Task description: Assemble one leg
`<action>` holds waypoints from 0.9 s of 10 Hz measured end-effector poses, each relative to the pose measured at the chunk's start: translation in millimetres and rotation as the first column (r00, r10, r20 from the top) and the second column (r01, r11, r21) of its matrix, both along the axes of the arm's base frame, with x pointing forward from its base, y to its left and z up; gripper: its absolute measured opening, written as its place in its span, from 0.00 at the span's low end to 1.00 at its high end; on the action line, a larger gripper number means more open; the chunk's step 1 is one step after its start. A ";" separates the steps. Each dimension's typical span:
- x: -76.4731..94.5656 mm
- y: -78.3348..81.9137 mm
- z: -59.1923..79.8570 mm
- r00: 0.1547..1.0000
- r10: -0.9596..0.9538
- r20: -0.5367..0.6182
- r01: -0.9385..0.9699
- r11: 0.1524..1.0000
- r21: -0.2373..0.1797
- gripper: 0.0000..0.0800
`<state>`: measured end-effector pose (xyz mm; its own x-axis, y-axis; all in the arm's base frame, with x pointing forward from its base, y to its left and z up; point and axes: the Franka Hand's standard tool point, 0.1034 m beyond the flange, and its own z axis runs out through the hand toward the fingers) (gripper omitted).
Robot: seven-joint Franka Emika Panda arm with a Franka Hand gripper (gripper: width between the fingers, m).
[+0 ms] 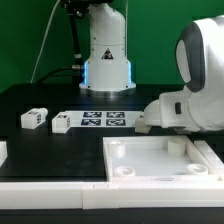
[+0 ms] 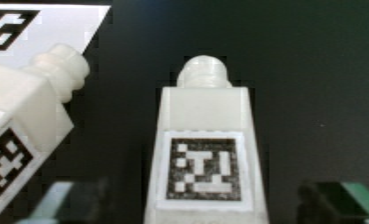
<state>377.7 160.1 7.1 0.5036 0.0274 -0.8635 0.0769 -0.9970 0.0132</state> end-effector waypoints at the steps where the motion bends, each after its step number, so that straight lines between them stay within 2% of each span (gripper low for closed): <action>1: 0.0 0.0 -0.1 1.000 0.000 0.000 0.000 1.000 0.000 0.36; 7: 0.0 0.0 0.0 1.000 0.000 0.000 0.000 1.000 0.000 0.36; 8: 1.6 -1.0 3.6 1.000 0.008 -0.003 -0.008 1.000 0.002 0.36; 9: 8.2 -2.9 17.1 1.000 0.024 0.010 -0.024 1.000 0.004 0.36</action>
Offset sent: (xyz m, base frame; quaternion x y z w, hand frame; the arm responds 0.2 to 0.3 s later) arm 0.0000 0.0000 0.0000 0.0000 0.0000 0.0000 1.0000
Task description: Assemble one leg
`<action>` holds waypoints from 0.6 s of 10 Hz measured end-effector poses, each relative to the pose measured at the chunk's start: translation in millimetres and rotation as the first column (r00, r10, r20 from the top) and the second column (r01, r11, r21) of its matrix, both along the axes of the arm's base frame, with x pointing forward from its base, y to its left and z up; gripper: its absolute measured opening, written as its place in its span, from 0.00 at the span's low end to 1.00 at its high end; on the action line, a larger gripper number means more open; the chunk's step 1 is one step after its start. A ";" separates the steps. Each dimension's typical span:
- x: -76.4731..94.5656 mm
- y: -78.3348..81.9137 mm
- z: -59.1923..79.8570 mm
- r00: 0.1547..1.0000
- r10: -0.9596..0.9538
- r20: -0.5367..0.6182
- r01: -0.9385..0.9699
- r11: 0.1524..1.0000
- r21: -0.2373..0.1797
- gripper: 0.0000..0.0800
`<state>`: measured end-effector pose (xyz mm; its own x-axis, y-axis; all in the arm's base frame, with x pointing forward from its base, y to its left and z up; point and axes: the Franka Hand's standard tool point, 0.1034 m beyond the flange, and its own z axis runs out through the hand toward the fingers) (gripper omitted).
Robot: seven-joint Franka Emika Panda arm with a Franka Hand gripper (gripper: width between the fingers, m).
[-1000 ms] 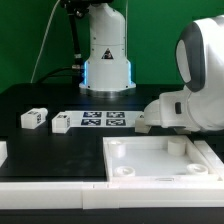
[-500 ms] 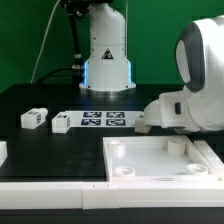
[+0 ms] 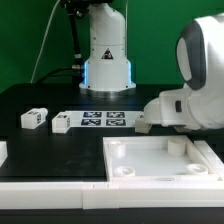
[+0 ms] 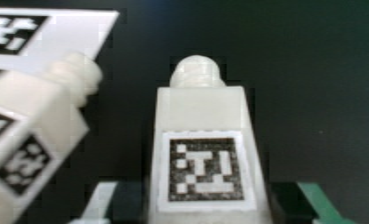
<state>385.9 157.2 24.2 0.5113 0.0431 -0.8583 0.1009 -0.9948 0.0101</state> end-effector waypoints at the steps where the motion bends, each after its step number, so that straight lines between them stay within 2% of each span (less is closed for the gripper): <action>1: 6.1 -1.3 13.8 1.000 0.000 0.014 0.000 1.000 0.003 0.36; 3: 16.7 -5.9 55.0 1.000 -0.001 0.025 0.001 1.000 0.002 0.36; 4: 20.1 -5.7 66.9 0.999 0.001 0.054 -0.001 1.000 0.005 0.36; 6: 15.3 -6.4 59.8 0.999 0.000 0.044 0.000 1.000 0.003 0.36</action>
Offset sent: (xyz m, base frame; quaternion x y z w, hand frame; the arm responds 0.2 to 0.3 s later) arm 0.0089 -0.0093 0.0750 -0.0244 0.0556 -0.0124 0.9981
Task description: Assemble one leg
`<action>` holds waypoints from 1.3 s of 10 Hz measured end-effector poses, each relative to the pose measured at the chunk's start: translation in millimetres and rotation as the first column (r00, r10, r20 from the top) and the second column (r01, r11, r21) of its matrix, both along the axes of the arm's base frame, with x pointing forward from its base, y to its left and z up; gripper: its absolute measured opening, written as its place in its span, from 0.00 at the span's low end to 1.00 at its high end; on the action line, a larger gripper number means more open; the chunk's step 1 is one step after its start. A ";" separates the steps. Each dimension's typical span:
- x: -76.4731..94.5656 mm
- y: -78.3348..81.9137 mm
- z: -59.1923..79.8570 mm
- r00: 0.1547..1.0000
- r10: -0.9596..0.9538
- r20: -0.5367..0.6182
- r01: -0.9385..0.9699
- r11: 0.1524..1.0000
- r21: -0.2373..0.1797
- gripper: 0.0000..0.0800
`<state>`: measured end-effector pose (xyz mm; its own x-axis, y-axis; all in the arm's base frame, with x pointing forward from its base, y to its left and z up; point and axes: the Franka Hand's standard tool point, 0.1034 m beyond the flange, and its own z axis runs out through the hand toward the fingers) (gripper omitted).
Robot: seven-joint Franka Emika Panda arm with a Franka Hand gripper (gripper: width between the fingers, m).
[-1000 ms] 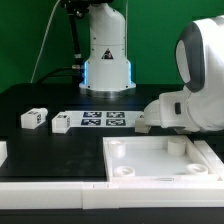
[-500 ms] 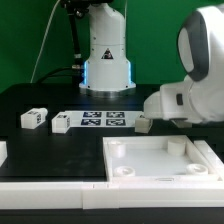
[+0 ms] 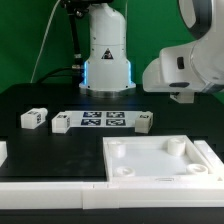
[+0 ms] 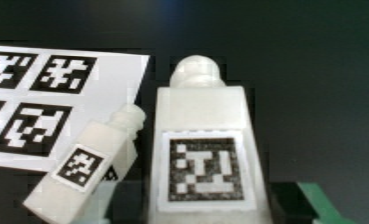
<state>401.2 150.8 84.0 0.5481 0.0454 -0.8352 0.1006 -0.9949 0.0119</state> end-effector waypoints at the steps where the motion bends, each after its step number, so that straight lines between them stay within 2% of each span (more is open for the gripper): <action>1: 13.4 4.4 -5.8 0.994 -0.009 0.110 0.007 1.000 0.019 0.36; 2: 13.5 4.4 -2.5 0.980 -0.015 0.198 0.010 1.000 0.029 0.36; 3: 20.6 6.0 -4.3 0.939 -0.031 0.342 0.014 0.999 0.052 0.36; 4: 19.4 1.3 0.6 0.919 -0.027 0.392 -0.001 0.998 0.070 0.36; 5: 36.0 3.1 6.8 0.883 -0.039 0.467 -0.001 0.996 0.084 0.36; 6: 53.3 6.4 19.8 0.825 -0.046 0.564 -0.015 0.995 0.102 0.36; 7: 53.8 4.0 28.6 0.827 0.016 0.561 -0.066 0.995 0.069 0.37; 8: 67.8 10.0 27.0 0.761 -0.002 0.649 -0.073 0.993 0.089 0.37; 10: 68.8 10.3 28.3 0.566 -0.053 0.823 -0.099 0.986 0.131 0.37; 11: 72.8 0.7 26.2 0.534 -0.018 0.845 -0.184 0.973 0.137 0.37; 12: 95.9 -5.6 31.9 0.439 -0.027 0.898 -0.221 0.965 0.138 0.37; 13: 105.2 -13.2 33.2 0.426 -0.015 0.905 -0.253 0.958 0.135 0.37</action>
Offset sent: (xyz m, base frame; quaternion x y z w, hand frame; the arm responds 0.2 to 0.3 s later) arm 0.0244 -0.0171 0.0050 0.0105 0.1688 -0.0272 0.9852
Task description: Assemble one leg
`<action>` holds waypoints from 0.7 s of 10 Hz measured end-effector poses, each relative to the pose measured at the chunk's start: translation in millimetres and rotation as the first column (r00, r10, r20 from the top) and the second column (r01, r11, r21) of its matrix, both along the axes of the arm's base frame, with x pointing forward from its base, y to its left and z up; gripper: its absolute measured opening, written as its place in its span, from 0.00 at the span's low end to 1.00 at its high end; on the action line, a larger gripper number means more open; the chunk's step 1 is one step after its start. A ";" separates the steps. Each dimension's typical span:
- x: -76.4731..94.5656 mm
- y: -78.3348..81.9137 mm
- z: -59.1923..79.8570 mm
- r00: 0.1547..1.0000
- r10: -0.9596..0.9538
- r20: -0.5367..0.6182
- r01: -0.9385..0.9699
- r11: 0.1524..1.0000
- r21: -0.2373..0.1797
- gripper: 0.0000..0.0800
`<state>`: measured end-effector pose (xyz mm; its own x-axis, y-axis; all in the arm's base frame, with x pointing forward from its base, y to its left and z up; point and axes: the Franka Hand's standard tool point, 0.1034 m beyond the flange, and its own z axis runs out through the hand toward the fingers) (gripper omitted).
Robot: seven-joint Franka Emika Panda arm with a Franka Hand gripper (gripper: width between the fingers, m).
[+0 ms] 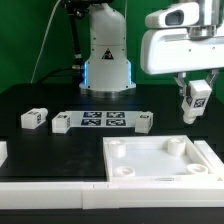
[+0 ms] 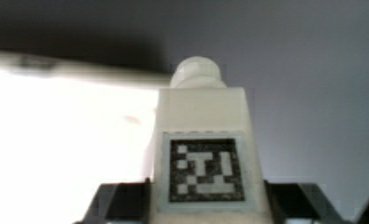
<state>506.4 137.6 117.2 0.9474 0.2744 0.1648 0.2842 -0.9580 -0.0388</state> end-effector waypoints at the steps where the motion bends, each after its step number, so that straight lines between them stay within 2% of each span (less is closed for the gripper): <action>1: 7.7 -2.1 2.6 1.000 0.005 0.006 -0.005 1.000 0.001 0.37; 6: 8.6 -2.4 0.2 1.000 0.024 0.005 -0.024 1.000 -0.002 0.37; 7: 27.2 -6.9 -0.1 0.998 0.055 0.020 -0.055 0.998 -0.004 0.37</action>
Offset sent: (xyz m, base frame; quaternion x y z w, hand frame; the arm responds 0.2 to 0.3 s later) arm 0.0000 0.0000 0.0000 0.0000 0.0000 0.0000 1.0000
